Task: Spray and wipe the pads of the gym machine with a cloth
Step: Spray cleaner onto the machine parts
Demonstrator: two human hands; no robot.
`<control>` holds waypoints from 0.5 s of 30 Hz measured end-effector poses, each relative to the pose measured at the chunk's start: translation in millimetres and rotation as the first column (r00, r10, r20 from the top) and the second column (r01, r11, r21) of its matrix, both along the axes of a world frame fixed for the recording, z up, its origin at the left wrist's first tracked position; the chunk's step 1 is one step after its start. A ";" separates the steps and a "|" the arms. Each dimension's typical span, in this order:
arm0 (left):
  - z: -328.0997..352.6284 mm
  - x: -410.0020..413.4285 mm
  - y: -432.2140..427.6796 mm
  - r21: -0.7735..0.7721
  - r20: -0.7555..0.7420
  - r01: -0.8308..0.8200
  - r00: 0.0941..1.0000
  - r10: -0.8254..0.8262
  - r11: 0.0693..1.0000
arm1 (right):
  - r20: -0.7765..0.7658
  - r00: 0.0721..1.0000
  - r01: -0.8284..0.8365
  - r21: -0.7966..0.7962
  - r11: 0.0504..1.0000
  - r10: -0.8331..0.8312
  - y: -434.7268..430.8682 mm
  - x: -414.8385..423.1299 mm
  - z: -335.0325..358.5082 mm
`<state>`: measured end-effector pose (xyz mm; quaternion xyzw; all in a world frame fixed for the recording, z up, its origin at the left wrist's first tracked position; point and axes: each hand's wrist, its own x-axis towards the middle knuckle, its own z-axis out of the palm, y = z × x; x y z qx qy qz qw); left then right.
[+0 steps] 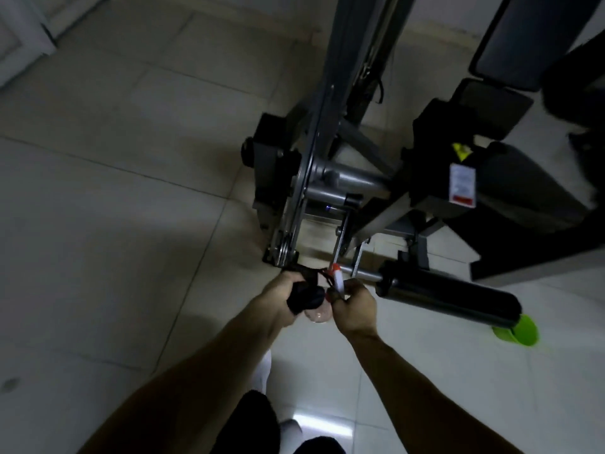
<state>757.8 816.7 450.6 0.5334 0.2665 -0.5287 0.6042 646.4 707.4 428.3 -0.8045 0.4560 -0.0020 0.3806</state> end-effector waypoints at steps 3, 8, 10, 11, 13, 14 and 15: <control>83.3 3.4 30.0 -0.016 0.033 -0.077 0.996 0.077 0.997 | 0.076 0.997 0.032 0.041 0.999 -0.035 22.4 0.7 92.8; 209.8 31.0 68.7 -0.108 0.202 -0.115 0.970 0.135 0.987 | 0.263 0.962 0.071 0.008 0.997 -0.070 45.5 26.4 234.7; 254.8 52.8 83.9 -0.132 0.228 -0.135 0.960 0.162 0.982 | 0.335 0.938 0.082 0.013 0.997 -0.082 50.6 46.1 279.2; 271.3 64.3 91.5 -0.132 0.240 -0.128 0.958 0.157 0.983 | 0.366 0.927 0.085 0.004 0.996 -0.081 53.5 55.5 297.3; 298.1 93.0 107.6 -0.143 0.265 -0.111 0.953 0.146 0.984 | 0.436 0.896 0.099 -0.015 0.995 -0.082 63.7 78.6 332.2; 306.8 104.7 113.2 -0.153 0.271 -0.106 0.951 0.145 0.982 | 0.475 0.875 0.103 -0.004 0.995 -0.089 67.6 89.1 344.8; 315.8 120.3 119.8 -0.151 0.290 -0.106 0.946 0.147 0.983 | 0.516 0.850 0.111 0.011 0.994 -0.101 72.8 103.1 355.9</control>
